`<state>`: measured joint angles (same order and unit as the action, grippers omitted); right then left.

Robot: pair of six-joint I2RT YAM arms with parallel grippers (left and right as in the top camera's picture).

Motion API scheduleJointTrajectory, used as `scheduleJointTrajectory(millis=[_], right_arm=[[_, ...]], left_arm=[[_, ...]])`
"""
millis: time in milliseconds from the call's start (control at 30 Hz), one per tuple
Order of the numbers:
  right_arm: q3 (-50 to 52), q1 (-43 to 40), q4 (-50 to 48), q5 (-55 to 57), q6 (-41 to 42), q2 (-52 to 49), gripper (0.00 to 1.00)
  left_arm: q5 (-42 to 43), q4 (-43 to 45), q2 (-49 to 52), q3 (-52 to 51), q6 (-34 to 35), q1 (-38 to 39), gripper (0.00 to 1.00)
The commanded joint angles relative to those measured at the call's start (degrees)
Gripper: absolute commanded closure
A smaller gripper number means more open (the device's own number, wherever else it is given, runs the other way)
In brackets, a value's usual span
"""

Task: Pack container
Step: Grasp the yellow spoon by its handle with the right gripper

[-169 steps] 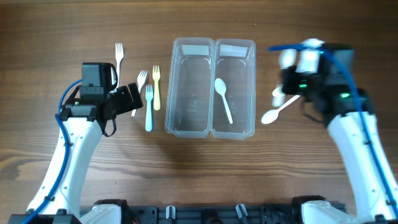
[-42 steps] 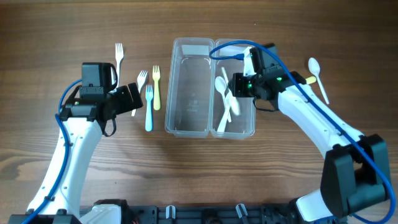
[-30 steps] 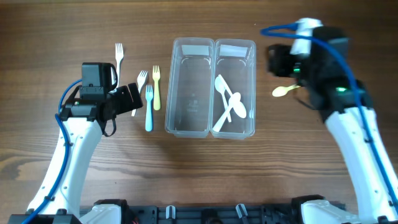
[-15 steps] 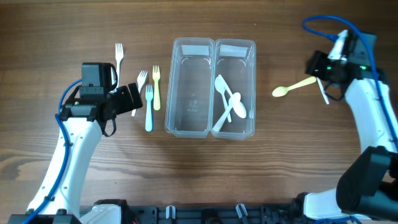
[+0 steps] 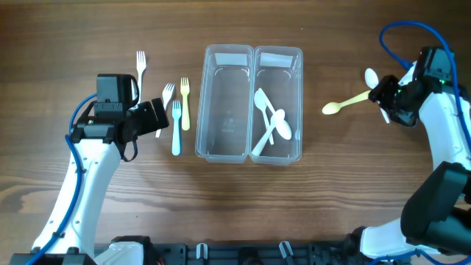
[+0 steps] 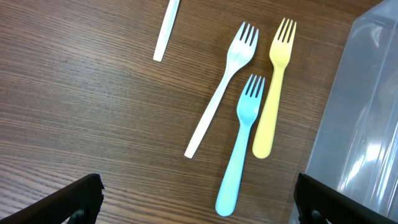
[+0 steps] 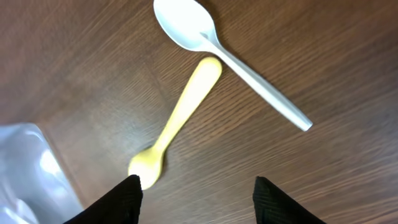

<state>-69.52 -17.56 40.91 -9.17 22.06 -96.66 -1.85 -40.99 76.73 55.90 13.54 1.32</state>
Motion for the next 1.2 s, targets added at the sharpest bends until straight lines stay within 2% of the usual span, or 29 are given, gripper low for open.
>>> scheduleJointTrajectory(millis=[0,33,200,233,300,400,467,667,867,1167], right_arm=[[-0.22,1.70,-0.42,-0.87,4.92,-0.44,0.20],[-0.22,2.03,-0.92,-1.97,4.96,-0.44,0.01],[-0.22,2.97,-2.29,-8.07,6.58,-0.52,0.00],[-0.22,2.99,-2.73,-9.03,6.49,-0.52,0.03],[-0.22,2.99,-3.08,-8.13,8.74,-0.52,0.19],[-0.22,3.45,-0.79,-1.62,22.14,-0.52,0.29],[-0.22,4.76,-0.20,0.94,24.87,-0.90,0.35],[-0.24,8.44,0.83,3.65,25.03,-5.86,0.36],[-0.37,8.59,0.68,3.63,25.03,-13.86,0.36],[-0.42,8.61,0.04,3.63,24.59,-16.06,0.37]], left_arm=[[-0.61,-0.02,0.15,0.79,-1.33,-0.48,0.00],[-0.59,-0.02,0.15,0.79,-1.33,-0.48,0.00],[-0.61,0.00,0.15,0.79,-1.33,-0.48,0.00],[-0.59,-0.02,0.15,0.79,-1.33,-0.48,0.00],[-0.59,-0.02,0.15,0.79,-1.33,-0.48,0.00],[-0.61,-0.02,0.15,0.79,-1.33,-0.48,0.00],[-0.59,-0.02,0.15,0.79,-1.33,-0.48,0.00],[-0.59,-0.02,0.15,0.79,-1.33,-0.48,0.00],[-0.59,-0.02,0.15,0.79,-1.33,-0.48,0.00],[-0.59,0.00,0.15,0.79,-1.33,-0.48,0.00]])
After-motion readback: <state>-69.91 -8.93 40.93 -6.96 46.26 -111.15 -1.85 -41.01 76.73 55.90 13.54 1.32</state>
